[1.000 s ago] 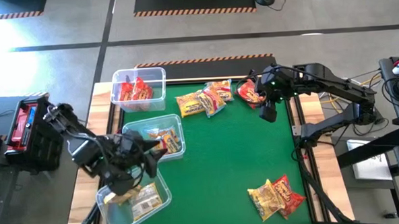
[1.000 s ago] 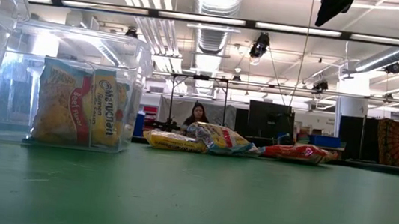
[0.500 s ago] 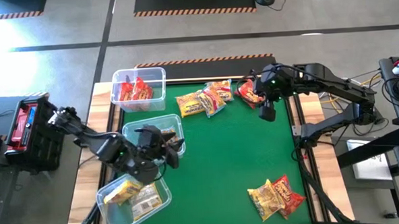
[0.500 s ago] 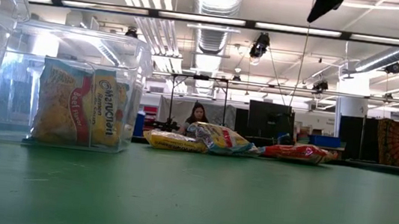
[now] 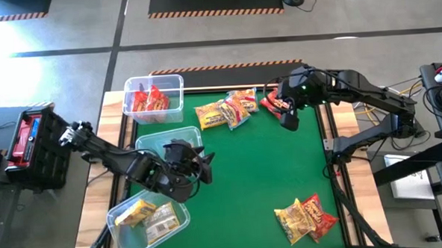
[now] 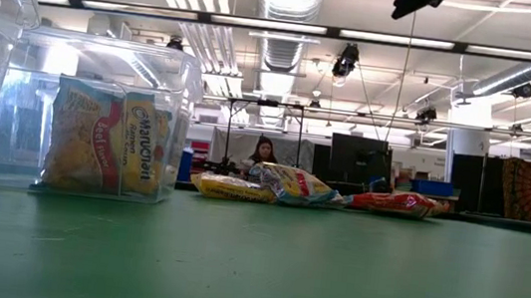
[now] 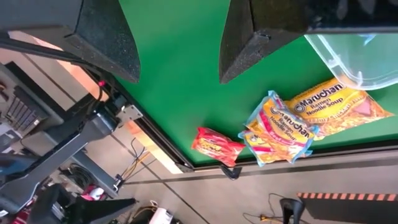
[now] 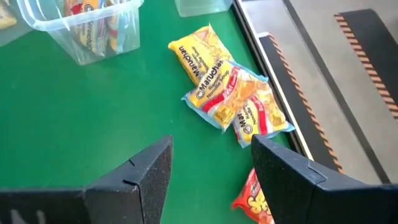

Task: Sort Maruchan noodles
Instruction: Put the bottom yellow noodle pack into the bottom transparent bin

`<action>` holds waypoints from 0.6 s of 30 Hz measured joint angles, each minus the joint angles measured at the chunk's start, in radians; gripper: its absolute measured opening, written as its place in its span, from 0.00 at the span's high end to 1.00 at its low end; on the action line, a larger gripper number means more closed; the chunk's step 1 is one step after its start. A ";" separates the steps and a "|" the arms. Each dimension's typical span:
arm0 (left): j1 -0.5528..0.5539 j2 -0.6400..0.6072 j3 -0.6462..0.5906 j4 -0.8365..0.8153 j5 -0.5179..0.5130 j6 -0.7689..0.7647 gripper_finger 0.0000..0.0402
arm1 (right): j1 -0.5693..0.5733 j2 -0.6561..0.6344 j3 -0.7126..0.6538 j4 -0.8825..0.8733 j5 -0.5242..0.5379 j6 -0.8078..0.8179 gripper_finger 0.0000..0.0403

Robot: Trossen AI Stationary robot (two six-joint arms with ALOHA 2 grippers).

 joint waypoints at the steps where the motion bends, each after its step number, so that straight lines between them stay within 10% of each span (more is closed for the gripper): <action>1: 0.000 0.003 0.000 0.005 0.000 0.000 0.50 | 0.000 0.003 0.000 0.016 0.006 0.000 0.48; 18: -0.001 0.013 0.001 0.021 0.072 0.043 0.50 | 0.000 0.030 0.000 0.126 -0.002 0.086 0.48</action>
